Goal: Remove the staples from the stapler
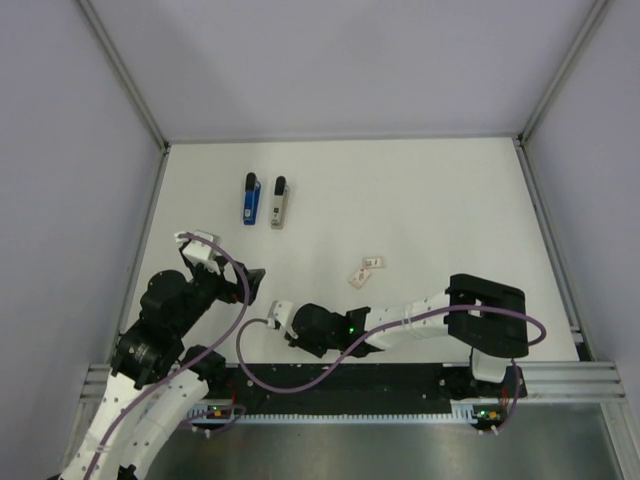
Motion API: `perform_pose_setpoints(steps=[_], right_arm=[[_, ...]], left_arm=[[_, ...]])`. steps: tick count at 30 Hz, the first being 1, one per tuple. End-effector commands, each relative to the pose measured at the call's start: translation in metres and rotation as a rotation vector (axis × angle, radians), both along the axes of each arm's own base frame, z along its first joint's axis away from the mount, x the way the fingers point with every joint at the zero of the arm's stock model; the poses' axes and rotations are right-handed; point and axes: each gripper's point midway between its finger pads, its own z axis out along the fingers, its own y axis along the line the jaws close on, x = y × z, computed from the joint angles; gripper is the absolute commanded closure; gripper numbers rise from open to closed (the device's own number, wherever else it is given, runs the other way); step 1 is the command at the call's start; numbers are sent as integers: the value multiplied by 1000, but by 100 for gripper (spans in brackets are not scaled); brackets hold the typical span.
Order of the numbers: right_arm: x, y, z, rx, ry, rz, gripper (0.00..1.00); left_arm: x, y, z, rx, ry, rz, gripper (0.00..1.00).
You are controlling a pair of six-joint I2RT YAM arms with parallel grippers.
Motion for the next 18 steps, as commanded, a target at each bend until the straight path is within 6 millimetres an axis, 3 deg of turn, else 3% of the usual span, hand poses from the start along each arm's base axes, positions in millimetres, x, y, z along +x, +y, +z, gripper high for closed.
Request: perform_pose_setpoints(steps=[1, 13, 18], right_arm=[[6, 9, 15, 17, -58, -11, 87], [41, -20, 48, 36, -173, -141, 88], [65, -40, 76, 94, -163, -243, 88]], left_arm=[[4, 1, 6, -1, -36, 6, 1], [3, 1, 5, -2, -35, 7, 1], [3, 1, 6, -3, -38, 7, 1]])
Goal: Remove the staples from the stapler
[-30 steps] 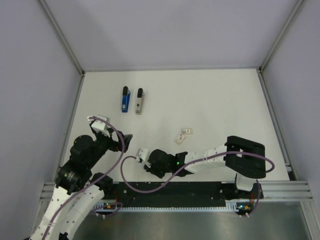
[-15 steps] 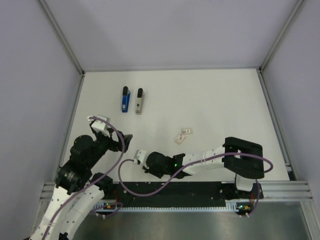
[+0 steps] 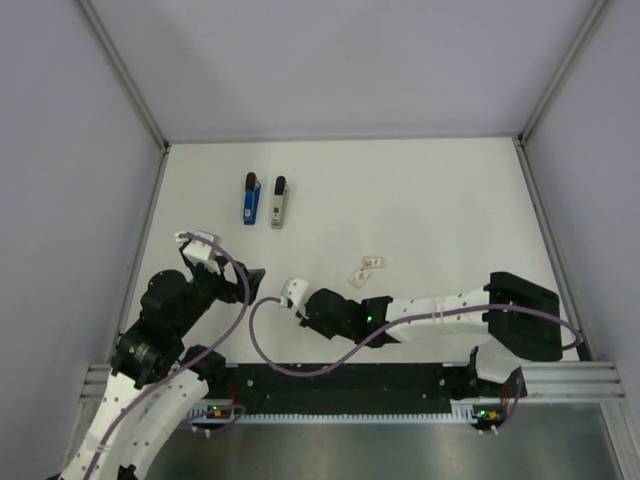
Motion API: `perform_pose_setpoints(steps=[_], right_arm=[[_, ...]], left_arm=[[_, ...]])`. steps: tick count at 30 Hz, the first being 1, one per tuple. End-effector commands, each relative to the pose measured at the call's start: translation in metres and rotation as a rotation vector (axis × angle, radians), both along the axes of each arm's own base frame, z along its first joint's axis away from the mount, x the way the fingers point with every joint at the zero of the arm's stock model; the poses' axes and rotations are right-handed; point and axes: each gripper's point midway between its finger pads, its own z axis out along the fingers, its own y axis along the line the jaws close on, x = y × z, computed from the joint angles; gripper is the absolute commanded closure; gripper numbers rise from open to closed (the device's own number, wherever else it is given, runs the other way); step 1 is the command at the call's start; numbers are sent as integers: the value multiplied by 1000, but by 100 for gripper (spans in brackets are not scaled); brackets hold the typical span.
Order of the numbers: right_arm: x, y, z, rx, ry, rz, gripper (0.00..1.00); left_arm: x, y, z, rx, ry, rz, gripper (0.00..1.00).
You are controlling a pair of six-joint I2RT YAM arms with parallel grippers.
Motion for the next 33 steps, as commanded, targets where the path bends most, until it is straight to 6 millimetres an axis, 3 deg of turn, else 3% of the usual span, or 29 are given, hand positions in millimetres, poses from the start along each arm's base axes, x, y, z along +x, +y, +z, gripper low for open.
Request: perform_pose_setpoints(steps=[1, 9, 15, 21, 28, 33], right_arm=[[35, -21, 40, 93, -28, -144, 88], [107, -93, 37, 117, 86, -488, 88], [148, -134, 34, 133, 107, -674, 88], [169, -143, 27, 119, 99, -735, 88], [176, -149, 7, 84, 107, -775, 88], [182, -152, 4, 96, 105, -791, 88]], left_arm=[[3, 1, 7, -6, -40, 8, 1], [1, 1, 9, -14, -50, 2, 1], [2, 0, 7, -12, -48, 0, 1], [1, 1, 8, -12, -51, 2, 1], [2, 2, 8, -10, -50, 8, 1], [3, 2, 7, -8, -48, 9, 1]])
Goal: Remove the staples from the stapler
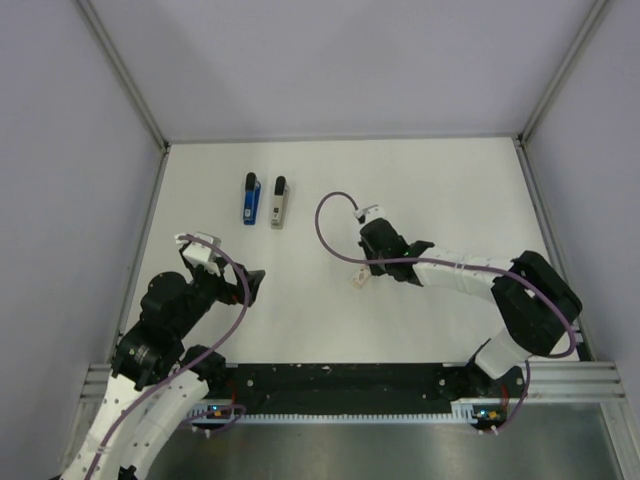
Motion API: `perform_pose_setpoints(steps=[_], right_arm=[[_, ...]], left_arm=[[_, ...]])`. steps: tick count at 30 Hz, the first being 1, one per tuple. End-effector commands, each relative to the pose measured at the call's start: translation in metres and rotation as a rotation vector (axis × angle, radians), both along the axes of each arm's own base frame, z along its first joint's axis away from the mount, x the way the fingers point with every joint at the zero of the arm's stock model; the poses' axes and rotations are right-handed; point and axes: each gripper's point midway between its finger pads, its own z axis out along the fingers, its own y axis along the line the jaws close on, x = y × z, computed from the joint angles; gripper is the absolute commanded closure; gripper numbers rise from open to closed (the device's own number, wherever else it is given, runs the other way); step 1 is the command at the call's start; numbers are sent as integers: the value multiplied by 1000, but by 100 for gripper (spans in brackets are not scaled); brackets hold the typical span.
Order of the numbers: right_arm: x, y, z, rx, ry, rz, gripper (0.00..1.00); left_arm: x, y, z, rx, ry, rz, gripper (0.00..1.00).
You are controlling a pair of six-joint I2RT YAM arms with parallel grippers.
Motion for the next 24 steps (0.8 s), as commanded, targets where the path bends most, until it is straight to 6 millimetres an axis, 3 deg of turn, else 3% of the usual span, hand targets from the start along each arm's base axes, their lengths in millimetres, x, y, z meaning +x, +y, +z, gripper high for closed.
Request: perform_pose_setpoints(steps=[1, 15, 24], right_arm=[[21, 3, 13, 46, -59, -52, 88], [28, 2, 7, 51, -55, -76, 86], [31, 1, 7, 46, -59, -87, 73]], left_arm=[[4, 1, 9, -7, -46, 10, 1], [6, 0, 7, -3, -36, 10, 1], [6, 0, 6, -2, -29, 7, 1]])
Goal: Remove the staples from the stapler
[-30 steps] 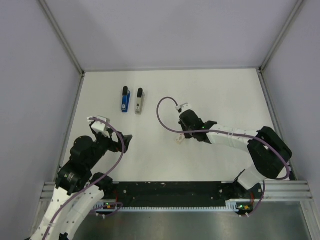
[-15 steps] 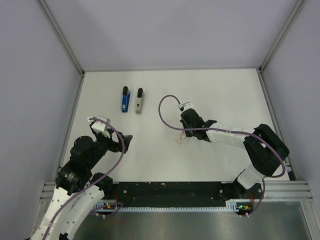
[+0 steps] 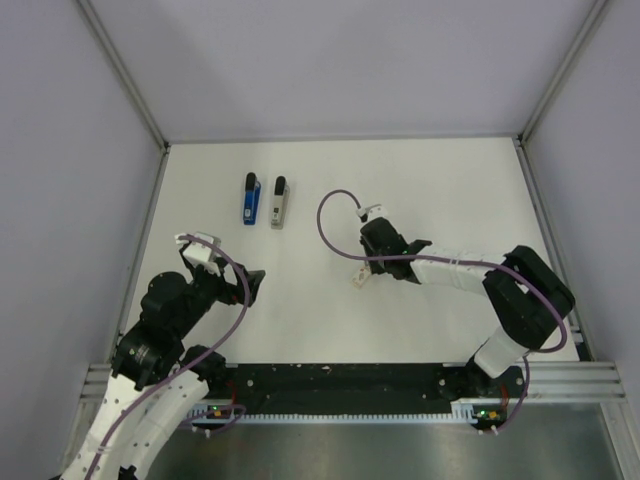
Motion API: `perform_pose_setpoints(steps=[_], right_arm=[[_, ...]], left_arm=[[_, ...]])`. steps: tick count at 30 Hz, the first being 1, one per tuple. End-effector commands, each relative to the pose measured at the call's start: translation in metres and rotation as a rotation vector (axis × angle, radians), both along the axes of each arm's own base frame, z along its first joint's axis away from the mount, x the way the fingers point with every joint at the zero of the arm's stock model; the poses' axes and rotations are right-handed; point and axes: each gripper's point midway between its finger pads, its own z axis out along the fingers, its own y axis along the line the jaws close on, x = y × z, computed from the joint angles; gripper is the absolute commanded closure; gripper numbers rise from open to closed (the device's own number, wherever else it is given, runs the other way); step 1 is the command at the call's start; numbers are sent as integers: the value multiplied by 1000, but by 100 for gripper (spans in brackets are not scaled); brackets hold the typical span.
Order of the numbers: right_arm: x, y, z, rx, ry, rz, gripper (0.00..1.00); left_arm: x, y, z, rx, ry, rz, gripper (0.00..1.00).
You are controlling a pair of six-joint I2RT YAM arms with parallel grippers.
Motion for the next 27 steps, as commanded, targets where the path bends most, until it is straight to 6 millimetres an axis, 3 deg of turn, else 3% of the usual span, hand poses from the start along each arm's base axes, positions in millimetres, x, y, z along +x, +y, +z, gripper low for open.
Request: perform_pose_setpoints(steps=[1, 8, 13, 18, 27], right_arm=[[20, 6, 17, 38, -63, -35, 72], [22, 5, 40, 62, -107, -33, 71], [24, -7, 60, 74, -149, -44, 69], [25, -19, 59, 82, -144, -68, 68], [28, -23, 44, 97, -109, -95, 74]], left_arm=[[6, 0, 5, 1, -27, 8, 1], [8, -4, 3, 0, -14, -5, 1], [6, -20, 2, -17, 33, -84, 1], [5, -39, 0, -90, 84, -152, 1], [19, -74, -35, -171, 234, -232, 3]])
